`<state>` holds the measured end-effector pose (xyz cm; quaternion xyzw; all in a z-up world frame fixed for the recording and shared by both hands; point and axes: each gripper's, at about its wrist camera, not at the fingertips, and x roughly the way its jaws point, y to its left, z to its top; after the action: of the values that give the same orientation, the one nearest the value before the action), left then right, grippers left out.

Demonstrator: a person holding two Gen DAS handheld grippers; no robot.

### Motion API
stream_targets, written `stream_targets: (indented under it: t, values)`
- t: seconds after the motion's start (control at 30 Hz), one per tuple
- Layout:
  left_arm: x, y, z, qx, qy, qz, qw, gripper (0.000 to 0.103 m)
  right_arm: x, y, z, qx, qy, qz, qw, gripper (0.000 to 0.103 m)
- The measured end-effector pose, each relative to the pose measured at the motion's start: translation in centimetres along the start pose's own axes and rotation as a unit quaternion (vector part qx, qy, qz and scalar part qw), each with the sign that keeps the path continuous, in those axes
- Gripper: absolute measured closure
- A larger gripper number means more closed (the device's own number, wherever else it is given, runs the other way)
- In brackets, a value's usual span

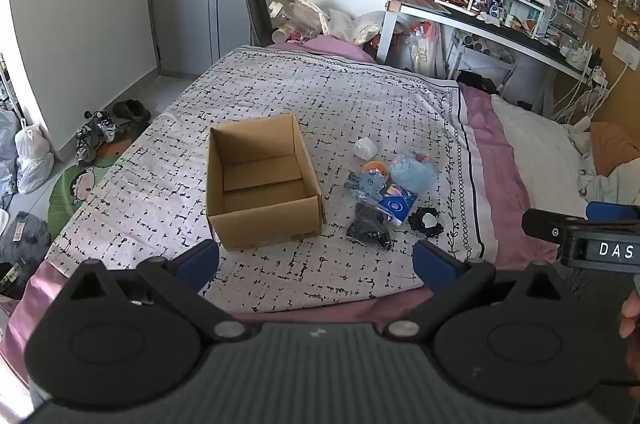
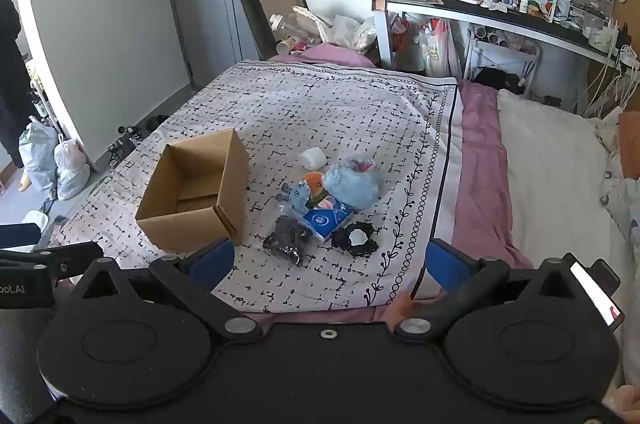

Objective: Organize soft objects
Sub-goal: 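Move both tools toward the pile of items beside the cardboard box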

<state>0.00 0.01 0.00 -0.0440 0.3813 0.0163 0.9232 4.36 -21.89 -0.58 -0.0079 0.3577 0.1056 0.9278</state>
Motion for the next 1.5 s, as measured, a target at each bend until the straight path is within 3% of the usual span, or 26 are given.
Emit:
stream_targets:
  t: [0.6,1.07,1.5]
  values:
    - [0.1,-0.3,0.5,-0.007,-0.004,-0.002,1.0,0.001,0.9,-0.1,-0.3,0.003,0.002,0.014,1.0,0.0]
    - [3.8,-0.7,1.0,-0.037,-0.001,-0.028,0.9989,0.003,4.3,-3.0,0.2,0.048,0.01,0.007,0.999,0.0]
    - [9.3,-2.1,2.1,-0.04,0.02,-0.032,0.9985,0.007,10.4,-5.4,1.3,0.11,0.052,0.03,0.992,0.018]
